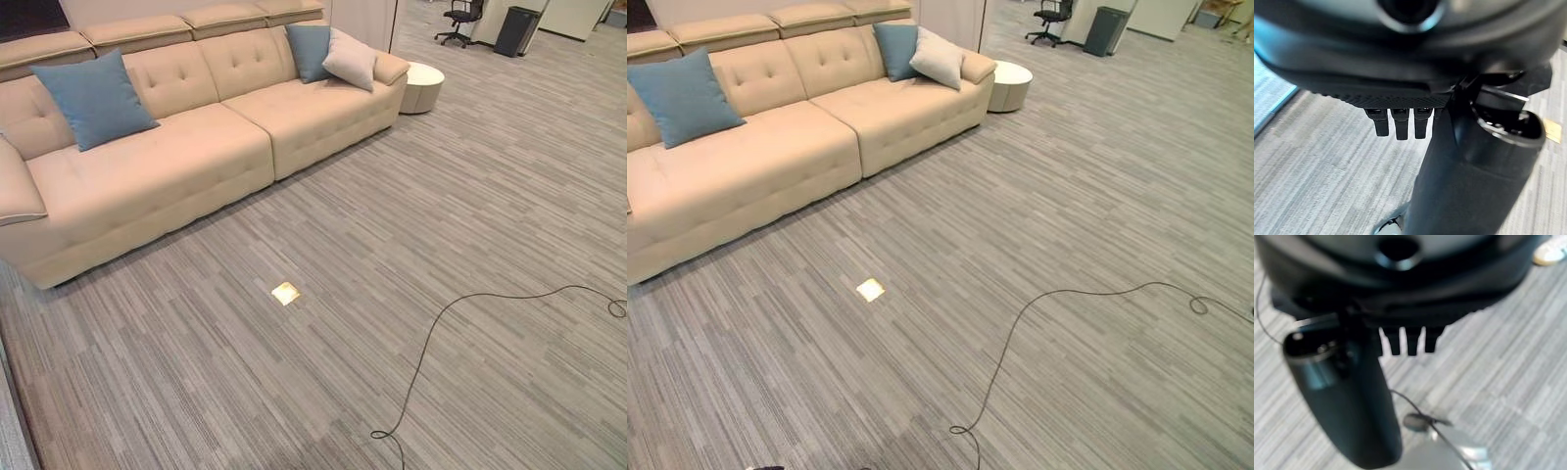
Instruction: Pick up all the scattered cushions and arrange them neatly on the sofa.
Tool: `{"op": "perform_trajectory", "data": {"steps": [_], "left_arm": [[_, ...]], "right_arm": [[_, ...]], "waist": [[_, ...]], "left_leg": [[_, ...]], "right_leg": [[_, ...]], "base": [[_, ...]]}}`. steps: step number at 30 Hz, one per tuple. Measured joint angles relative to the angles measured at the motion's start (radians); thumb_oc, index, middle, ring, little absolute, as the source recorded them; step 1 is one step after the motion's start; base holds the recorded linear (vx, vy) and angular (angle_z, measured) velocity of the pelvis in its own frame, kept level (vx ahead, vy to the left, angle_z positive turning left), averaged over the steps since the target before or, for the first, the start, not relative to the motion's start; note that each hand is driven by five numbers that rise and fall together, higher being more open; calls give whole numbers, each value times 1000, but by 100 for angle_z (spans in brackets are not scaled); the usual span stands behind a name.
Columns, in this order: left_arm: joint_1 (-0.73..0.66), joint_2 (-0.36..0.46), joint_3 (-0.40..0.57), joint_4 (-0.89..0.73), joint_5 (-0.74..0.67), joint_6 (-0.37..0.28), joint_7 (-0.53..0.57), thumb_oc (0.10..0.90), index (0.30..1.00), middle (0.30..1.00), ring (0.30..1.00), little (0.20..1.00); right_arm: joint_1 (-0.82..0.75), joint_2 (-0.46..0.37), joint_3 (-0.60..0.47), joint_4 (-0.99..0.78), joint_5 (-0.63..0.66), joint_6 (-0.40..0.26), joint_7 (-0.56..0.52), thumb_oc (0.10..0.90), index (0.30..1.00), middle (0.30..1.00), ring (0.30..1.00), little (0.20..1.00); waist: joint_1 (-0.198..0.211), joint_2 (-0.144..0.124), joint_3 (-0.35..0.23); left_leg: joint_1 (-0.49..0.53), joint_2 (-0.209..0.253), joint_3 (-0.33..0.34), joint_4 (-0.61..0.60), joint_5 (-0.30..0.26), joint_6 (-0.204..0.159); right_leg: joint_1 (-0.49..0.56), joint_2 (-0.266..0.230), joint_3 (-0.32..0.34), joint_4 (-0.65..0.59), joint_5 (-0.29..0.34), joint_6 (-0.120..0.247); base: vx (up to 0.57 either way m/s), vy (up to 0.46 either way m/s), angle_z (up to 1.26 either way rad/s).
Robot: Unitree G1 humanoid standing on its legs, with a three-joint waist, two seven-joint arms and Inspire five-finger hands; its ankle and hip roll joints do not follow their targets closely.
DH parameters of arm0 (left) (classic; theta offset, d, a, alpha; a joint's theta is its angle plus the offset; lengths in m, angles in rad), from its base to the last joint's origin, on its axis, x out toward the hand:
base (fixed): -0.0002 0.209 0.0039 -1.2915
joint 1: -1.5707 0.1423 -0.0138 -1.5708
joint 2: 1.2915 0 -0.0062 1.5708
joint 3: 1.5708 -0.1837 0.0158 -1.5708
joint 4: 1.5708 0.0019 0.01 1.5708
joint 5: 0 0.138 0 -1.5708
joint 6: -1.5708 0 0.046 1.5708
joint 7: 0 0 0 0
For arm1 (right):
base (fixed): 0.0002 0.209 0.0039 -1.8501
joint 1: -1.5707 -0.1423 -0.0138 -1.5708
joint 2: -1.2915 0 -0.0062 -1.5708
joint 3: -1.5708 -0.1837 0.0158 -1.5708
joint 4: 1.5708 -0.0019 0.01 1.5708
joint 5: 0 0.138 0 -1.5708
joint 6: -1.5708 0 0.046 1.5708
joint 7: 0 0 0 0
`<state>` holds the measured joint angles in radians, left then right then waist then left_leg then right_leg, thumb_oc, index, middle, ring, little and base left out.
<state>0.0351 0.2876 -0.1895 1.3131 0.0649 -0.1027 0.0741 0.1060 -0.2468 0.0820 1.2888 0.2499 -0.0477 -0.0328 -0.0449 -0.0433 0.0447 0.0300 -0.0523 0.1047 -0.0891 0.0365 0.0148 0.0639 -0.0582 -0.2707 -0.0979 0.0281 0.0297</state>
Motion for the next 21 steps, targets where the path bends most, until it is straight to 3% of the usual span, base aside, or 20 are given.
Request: {"op": "perform_trajectory", "data": {"steps": [8, 13, 15, 18, 21], "left_arm": [[-42, -8, -100, -35, 51, 4, 3, 800, 900, 900, 900, 900], [-72, -4, -159, -37, 116, 19, 3, 800, 900, 900, 900, 900], [-108, -6, -226, -29, 153, 29, 2, 800, 900, 900, 900, 900], [-152, -33, -287, -43, 238, 43, 0, 800, 900, 900, 900, 900], [-163, -40, -319, -57, 256, 44, 0, 800, 900, 900, 900, 900]], "right_arm": [[3, 5, 10, -1, 0, 1, 8, 800, 900, 900, 900, 900], [-27, -1, 20, -42, -1, 2, 7, 800, 900, 900, 900, 900], [-82, -8, 95, -51, -10, 50, -9, 800, 900, 900, 900, 900], [-92, -16, 121, -79, -37, 37, -14, 800, 900, 900, 900, 900], [-83, -22, 149, -78, -48, 35, -13, 800, 900, 900, 900, 900]], "waist": [[-33, 12, 13], [-57, 34, 42], [-84, 40, 63], [-110, 53, 79], [-112, 60, 81]], "left_leg": [[-6, 5, 30, -1, -2, 0], [-26, 20, 115, 0, -6, 7], [-29, 29, 140, 1, -7, 8], [-25, 44, 156, 0, -11, -2], [-8, 56, 158, 0, -17, -18]], "right_leg": [[-21, 3, 30, -1, 3, 0], [-76, 10, 82, -1, 26, 3], [-92, 12, 74, 7, 35, -1], [-89, 27, 85, 7, 33, -14], [-74, 40, 86, 6, 24, -25]], "base": [[11, -28, -10], [23, -87, -57], [46, -104, -40], [206, -234, -16], [160, -172, -3]]}}
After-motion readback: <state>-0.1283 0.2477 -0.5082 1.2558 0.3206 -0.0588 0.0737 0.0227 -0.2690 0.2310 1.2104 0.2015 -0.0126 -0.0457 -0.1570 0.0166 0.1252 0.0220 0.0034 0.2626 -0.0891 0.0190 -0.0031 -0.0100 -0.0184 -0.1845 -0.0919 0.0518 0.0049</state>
